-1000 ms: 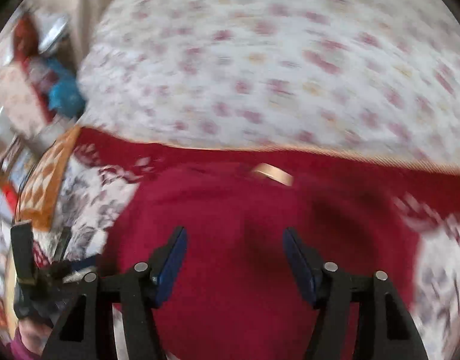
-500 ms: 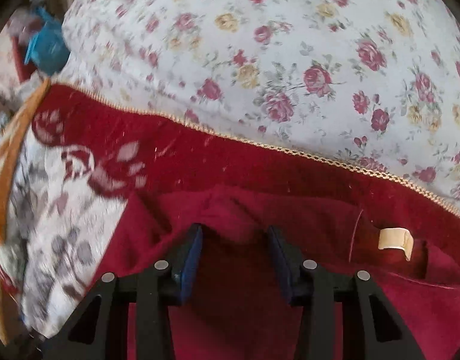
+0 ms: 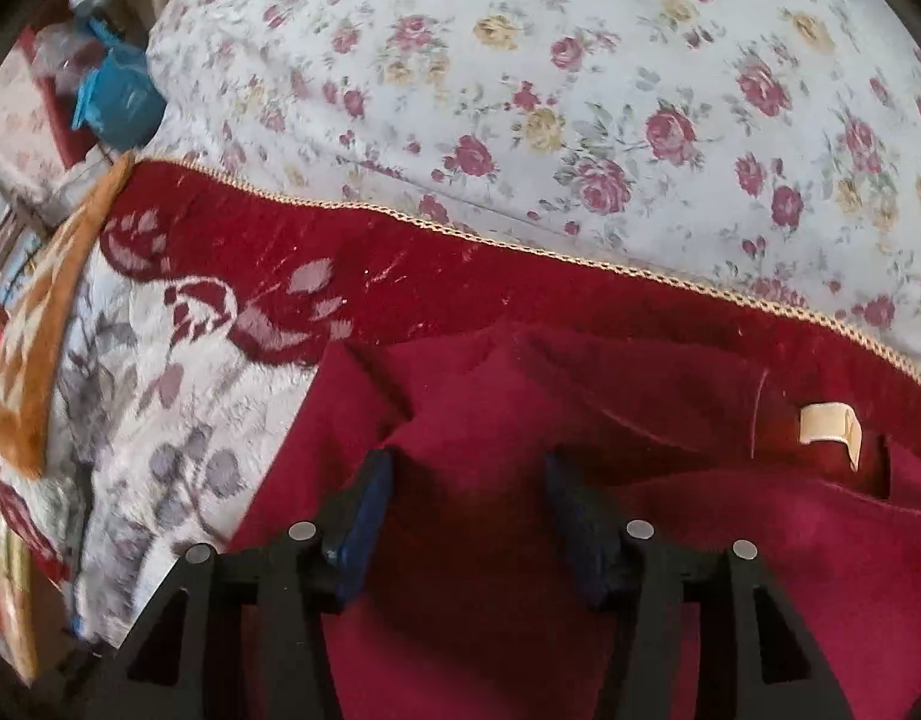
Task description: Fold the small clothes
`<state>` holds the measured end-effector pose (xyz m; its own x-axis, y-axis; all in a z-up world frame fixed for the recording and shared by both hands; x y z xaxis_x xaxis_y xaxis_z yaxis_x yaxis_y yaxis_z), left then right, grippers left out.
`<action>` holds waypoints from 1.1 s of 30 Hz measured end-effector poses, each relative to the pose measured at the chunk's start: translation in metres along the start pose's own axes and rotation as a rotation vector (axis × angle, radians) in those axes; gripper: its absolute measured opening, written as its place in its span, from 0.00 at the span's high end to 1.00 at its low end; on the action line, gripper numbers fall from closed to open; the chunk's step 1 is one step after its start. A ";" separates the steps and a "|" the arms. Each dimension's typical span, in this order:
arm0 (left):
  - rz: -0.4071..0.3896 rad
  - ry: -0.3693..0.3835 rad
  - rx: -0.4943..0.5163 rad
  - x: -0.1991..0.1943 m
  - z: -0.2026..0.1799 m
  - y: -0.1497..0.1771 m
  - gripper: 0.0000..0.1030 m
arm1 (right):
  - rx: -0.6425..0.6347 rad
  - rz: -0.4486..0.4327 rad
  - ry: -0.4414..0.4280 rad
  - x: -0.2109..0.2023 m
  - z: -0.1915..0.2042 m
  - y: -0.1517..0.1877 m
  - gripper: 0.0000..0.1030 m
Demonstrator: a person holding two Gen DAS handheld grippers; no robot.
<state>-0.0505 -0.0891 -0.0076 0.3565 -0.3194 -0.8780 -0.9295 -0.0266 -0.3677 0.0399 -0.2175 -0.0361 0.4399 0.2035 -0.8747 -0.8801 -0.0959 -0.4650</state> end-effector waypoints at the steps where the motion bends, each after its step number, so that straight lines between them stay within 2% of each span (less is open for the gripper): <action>1: 0.000 0.002 -0.003 0.000 0.000 0.000 0.35 | 0.003 0.009 -0.009 -0.002 0.000 0.000 0.47; 3: 0.002 0.008 -0.011 0.000 0.001 0.000 0.35 | -0.003 0.024 -0.022 -0.008 0.001 0.000 0.43; 5: 0.005 0.017 -0.022 0.000 0.002 -0.001 0.34 | -0.010 0.010 -0.069 -0.014 0.009 -0.004 0.26; 7: 0.010 0.027 -0.031 -0.001 0.004 -0.002 0.34 | -0.003 0.009 -0.117 -0.013 0.019 -0.008 0.22; 9: 0.017 0.044 -0.047 -0.002 0.007 -0.003 0.34 | -0.008 0.058 -0.136 -0.003 0.028 -0.011 0.21; 14: 0.039 0.102 -0.112 -0.005 0.016 -0.008 0.33 | -0.093 0.124 -0.046 0.020 0.039 -0.015 0.13; 16: 0.043 0.120 -0.120 -0.005 0.016 -0.008 0.27 | -0.072 0.126 -0.041 0.024 0.036 -0.017 0.10; 18: 0.043 0.121 -0.114 -0.005 0.013 -0.008 0.24 | -0.069 0.131 -0.036 0.029 0.035 -0.016 0.07; 21: 0.039 0.104 -0.090 -0.004 0.010 -0.007 0.24 | -0.129 0.124 0.009 0.033 0.038 -0.014 0.08; 22: 0.035 0.099 -0.084 -0.004 0.009 -0.006 0.23 | -0.138 0.116 0.021 0.032 0.039 -0.013 0.12; 23: 0.032 0.097 -0.080 -0.003 0.008 -0.006 0.23 | -0.148 0.100 0.042 0.029 0.039 -0.011 0.22; 24: 0.028 0.094 -0.077 -0.002 0.005 -0.006 0.23 | -0.157 0.084 0.047 0.025 0.038 -0.010 0.28; 26: 0.020 0.090 -0.068 -0.001 0.002 -0.007 0.22 | -0.162 0.054 0.032 0.016 0.035 -0.009 0.49; 27: 0.016 0.089 -0.070 0.003 0.001 -0.009 0.22 | -0.151 0.036 0.008 0.008 0.032 -0.008 0.54; 28: 0.005 0.093 -0.073 0.004 -0.001 -0.011 0.22 | -0.136 0.020 -0.020 0.002 0.030 -0.008 0.68; 29: -0.002 0.099 -0.074 0.006 -0.003 -0.012 0.22 | -0.110 0.001 -0.066 -0.006 0.026 -0.007 0.74; 32: -0.003 0.157 -0.069 0.009 -0.011 -0.019 0.24 | -0.091 -0.011 -0.079 -0.014 0.019 -0.003 0.76; 33: 0.003 0.216 -0.070 0.008 -0.017 -0.020 0.40 | -0.079 -0.008 -0.085 -0.014 0.017 -0.001 0.77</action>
<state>-0.0304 -0.1069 -0.0024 0.3327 -0.5144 -0.7904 -0.9374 -0.0886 -0.3369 0.0318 -0.2039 -0.0206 0.4276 0.2859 -0.8576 -0.8582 -0.1697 -0.4845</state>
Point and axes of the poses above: each gripper's, at about its wrist camera, not at the fingertips, and x roughly the way its jaws point, z to its left, y to its underside, the point moved 6 cm from there along x, roughly the way its jaws point, and after that the axes turned 11 degrees about -x, right-handed, at the moved point
